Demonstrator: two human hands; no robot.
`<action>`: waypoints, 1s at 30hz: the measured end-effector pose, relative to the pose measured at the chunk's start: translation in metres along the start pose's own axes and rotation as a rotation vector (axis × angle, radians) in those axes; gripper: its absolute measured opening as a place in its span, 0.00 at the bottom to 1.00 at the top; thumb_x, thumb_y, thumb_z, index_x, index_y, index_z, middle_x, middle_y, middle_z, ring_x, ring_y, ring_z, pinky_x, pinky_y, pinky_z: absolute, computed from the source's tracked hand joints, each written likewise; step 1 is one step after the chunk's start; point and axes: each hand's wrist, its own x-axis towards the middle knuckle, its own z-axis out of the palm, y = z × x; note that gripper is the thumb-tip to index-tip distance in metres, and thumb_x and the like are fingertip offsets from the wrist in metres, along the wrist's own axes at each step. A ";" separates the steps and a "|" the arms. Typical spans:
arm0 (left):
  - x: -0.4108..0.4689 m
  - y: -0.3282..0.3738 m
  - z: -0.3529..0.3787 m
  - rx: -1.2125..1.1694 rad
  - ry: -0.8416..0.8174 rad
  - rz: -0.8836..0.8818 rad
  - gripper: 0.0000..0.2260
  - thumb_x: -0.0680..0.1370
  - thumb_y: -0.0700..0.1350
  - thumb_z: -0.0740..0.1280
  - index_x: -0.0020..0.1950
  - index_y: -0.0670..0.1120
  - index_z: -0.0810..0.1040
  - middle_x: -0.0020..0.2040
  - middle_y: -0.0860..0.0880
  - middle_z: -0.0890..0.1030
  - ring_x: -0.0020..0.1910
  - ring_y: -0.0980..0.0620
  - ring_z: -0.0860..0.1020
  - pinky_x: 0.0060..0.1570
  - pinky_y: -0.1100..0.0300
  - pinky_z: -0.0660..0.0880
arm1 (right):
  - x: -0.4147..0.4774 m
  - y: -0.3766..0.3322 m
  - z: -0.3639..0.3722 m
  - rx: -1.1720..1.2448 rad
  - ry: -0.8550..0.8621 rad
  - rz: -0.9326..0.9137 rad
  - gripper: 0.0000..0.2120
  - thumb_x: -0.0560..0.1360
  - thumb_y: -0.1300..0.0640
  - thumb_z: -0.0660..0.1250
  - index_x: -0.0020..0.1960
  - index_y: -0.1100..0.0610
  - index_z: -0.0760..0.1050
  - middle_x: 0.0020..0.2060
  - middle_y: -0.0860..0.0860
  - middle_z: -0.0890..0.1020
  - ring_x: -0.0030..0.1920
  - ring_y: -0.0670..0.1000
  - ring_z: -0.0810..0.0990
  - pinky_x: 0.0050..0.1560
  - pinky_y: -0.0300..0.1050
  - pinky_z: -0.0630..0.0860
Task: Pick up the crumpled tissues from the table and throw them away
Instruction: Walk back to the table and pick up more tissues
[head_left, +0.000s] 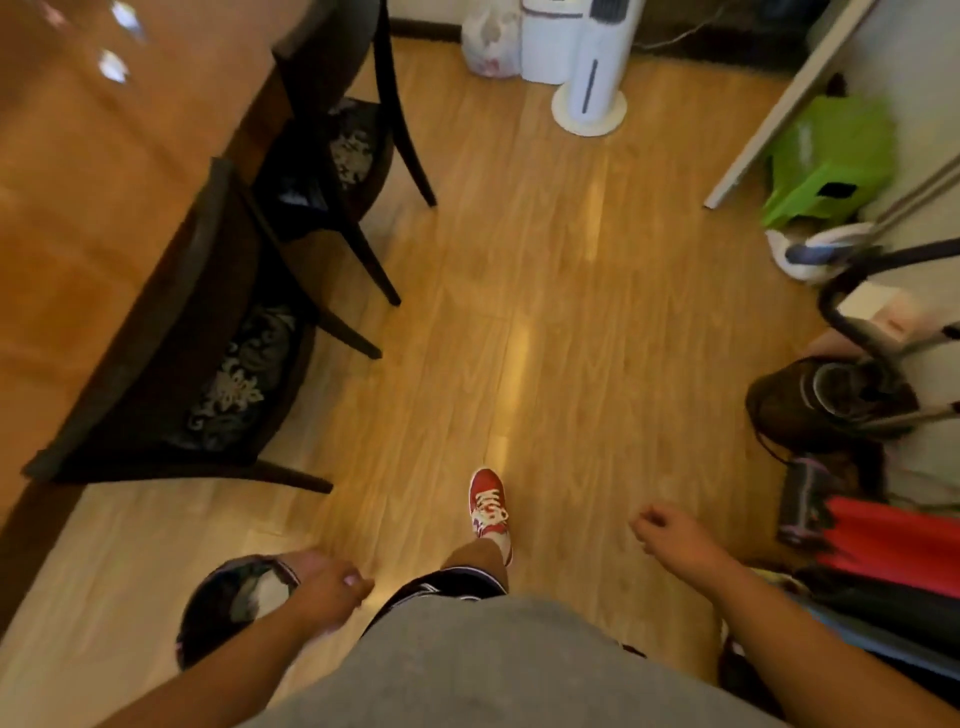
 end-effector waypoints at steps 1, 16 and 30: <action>0.008 0.008 -0.010 0.004 -0.003 -0.008 0.09 0.77 0.43 0.67 0.39 0.41 0.76 0.45 0.33 0.81 0.44 0.39 0.79 0.48 0.49 0.75 | 0.011 -0.017 -0.009 -0.020 -0.016 -0.017 0.07 0.76 0.53 0.65 0.44 0.56 0.78 0.42 0.55 0.82 0.46 0.56 0.81 0.54 0.57 0.78; 0.107 0.265 -0.118 -0.028 -0.030 0.197 0.12 0.78 0.52 0.65 0.45 0.44 0.80 0.44 0.44 0.83 0.42 0.47 0.80 0.44 0.55 0.75 | 0.131 -0.071 -0.139 -0.031 0.004 0.219 0.09 0.77 0.56 0.66 0.39 0.59 0.75 0.33 0.57 0.78 0.33 0.55 0.74 0.37 0.50 0.71; 0.190 0.423 -0.184 -0.186 0.032 0.098 0.11 0.79 0.49 0.65 0.48 0.40 0.78 0.45 0.42 0.82 0.42 0.47 0.77 0.43 0.56 0.72 | 0.296 -0.259 -0.297 -0.322 -0.088 0.044 0.10 0.77 0.51 0.65 0.42 0.56 0.76 0.41 0.55 0.82 0.42 0.54 0.81 0.45 0.49 0.77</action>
